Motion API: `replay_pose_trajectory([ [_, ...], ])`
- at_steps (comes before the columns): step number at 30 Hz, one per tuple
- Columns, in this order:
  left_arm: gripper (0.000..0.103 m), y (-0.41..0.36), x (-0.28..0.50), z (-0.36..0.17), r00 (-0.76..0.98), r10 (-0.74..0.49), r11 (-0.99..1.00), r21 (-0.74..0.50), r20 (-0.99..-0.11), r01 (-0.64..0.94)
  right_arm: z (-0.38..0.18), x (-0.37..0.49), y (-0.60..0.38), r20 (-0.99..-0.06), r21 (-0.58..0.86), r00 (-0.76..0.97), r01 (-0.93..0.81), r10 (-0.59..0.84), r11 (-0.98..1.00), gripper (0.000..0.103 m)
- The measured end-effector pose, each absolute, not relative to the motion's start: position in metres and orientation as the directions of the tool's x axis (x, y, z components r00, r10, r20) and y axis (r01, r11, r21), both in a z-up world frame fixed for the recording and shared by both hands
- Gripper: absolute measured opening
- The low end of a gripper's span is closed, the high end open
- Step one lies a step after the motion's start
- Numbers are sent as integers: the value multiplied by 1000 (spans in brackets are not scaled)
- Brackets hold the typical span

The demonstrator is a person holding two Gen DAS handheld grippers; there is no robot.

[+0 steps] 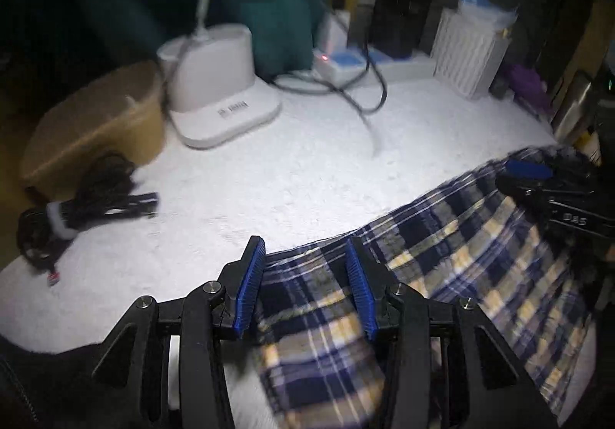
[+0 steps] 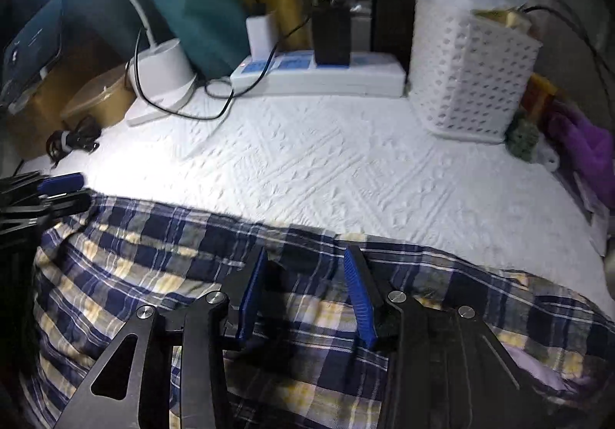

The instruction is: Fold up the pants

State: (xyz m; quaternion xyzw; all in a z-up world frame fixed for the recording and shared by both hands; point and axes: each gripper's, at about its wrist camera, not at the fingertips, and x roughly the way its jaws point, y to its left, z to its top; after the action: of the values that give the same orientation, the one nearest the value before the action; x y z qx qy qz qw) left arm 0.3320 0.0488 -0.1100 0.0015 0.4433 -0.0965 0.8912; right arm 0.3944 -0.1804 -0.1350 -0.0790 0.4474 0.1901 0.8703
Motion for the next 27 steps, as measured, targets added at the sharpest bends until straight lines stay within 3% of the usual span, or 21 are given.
replay_pose_trajectory([
  [4,44,50,295,-92,605,-224,973,-135,-764,189,-122,367,-177,-788,43,538,-435,298,899,43],
  [7,60,42,270,-93,585,-257,965,-168,-769,202,-119,341,-165,-794,40,510,-500,331,865,43],
  [12,61,27,250,-116,523,-262,963,-185,-811,195,-137,309,-144,-827,13,459,-562,325,827,43],
  [21,61,31,240,-124,550,-54,991,21,-833,129,-139,284,-163,-836,-92,502,-524,220,846,43],
  [27,61,31,209,-85,610,-194,978,-103,-768,181,-124,245,-174,-818,-48,503,-541,278,839,43],
])
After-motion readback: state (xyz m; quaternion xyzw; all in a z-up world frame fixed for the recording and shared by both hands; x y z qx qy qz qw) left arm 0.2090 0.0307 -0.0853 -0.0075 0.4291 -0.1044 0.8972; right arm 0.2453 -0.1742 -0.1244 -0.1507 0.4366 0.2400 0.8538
